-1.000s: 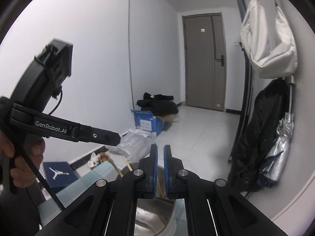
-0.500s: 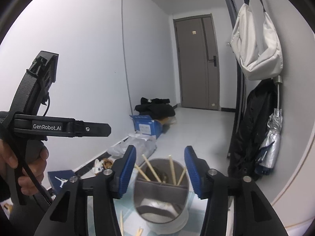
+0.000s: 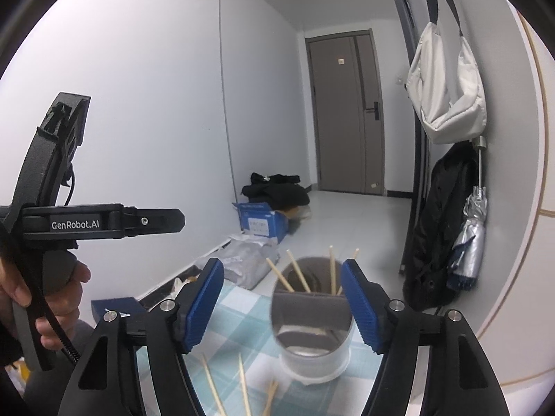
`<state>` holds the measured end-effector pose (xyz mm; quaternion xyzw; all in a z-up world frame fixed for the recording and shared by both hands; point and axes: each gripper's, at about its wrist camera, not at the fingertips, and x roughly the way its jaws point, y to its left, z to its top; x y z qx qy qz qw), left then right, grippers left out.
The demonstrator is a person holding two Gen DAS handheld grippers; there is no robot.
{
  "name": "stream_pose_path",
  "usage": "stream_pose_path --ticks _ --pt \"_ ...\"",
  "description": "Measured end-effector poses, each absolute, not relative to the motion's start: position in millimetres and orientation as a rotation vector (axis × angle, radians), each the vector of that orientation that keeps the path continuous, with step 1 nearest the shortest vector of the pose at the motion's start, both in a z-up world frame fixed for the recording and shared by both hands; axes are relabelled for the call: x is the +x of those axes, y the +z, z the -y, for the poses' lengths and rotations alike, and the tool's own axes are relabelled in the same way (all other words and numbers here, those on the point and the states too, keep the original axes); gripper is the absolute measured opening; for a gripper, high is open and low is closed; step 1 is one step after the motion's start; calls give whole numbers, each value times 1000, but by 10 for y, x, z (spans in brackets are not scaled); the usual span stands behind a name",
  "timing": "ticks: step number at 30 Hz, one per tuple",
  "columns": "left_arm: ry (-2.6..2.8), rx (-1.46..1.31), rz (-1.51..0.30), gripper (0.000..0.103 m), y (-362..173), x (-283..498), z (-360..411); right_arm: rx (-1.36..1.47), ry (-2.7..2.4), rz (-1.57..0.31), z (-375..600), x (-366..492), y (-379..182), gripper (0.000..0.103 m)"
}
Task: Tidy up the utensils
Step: 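Move both open tools back down to the remaining chopsticks, then grasp one wooden chopstick with the right tool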
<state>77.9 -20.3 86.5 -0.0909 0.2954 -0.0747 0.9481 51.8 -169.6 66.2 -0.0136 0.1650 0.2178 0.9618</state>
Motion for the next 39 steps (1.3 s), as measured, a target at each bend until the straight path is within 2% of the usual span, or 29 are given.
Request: stream_pose_path --ticks 11,20,28,39 --pt "-57 -187 -519 101 659 507 82 -1 421 -352 1659 253 449 77" --pt "-17 -194 -515 102 289 393 -35 3 402 -418 1610 179 130 80" --pt "-1 -206 -599 102 -148 396 -113 -5 383 -514 1532 197 -222 80" --pt "23 -238 -750 102 -598 520 -179 -34 310 -742 1508 416 -850 80"
